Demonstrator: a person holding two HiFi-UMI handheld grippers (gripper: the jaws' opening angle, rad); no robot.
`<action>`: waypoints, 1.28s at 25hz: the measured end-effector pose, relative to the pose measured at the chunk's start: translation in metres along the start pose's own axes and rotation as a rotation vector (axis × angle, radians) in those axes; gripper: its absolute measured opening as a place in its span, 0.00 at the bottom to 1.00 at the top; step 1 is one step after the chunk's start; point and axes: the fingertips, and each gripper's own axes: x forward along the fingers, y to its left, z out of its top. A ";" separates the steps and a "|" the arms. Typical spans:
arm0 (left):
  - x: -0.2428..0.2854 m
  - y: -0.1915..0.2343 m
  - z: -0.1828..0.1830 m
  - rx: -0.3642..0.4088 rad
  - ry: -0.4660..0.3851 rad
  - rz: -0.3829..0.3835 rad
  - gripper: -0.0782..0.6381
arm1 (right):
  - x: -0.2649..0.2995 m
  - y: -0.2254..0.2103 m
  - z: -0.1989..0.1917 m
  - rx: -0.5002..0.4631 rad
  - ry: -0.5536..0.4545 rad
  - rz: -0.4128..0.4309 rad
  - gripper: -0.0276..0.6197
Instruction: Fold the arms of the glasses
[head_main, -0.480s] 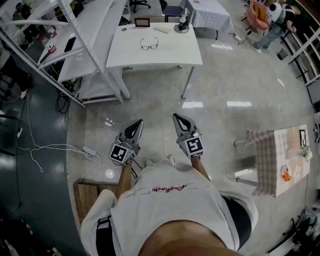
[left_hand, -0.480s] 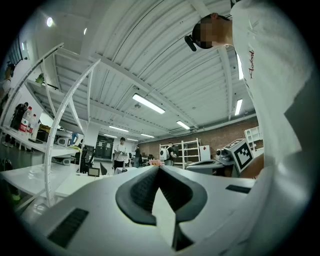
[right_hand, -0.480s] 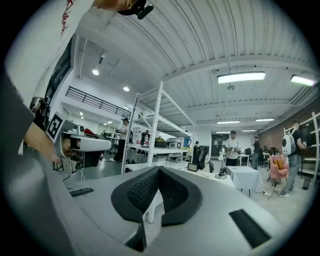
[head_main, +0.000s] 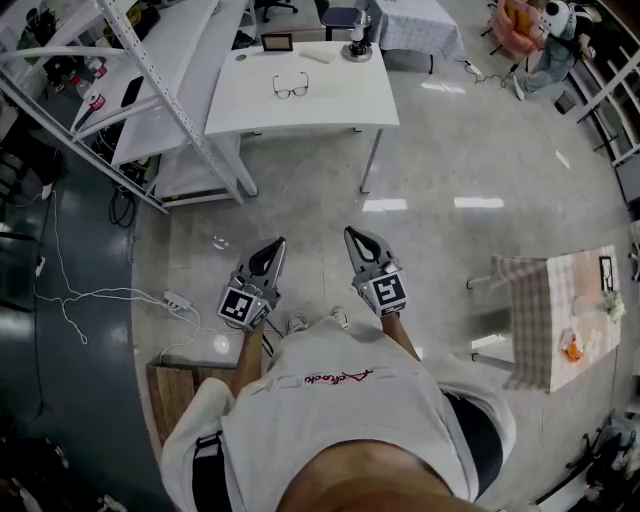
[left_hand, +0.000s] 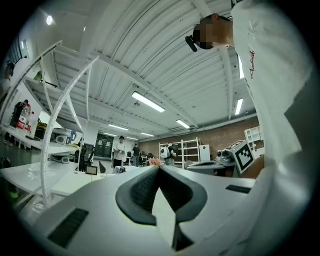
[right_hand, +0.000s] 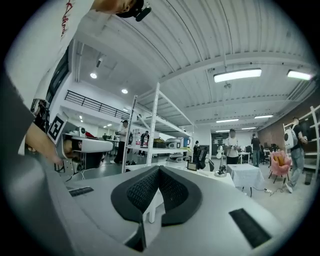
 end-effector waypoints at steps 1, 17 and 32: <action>0.003 -0.001 -0.002 0.000 0.004 0.002 0.10 | -0.001 -0.002 -0.002 -0.006 0.002 0.005 0.07; 0.036 0.007 -0.021 -0.026 0.014 0.068 0.10 | 0.008 -0.039 -0.031 0.008 0.034 0.055 0.07; 0.124 0.121 -0.027 -0.049 -0.019 -0.003 0.10 | 0.123 -0.097 -0.040 -0.030 0.070 0.022 0.07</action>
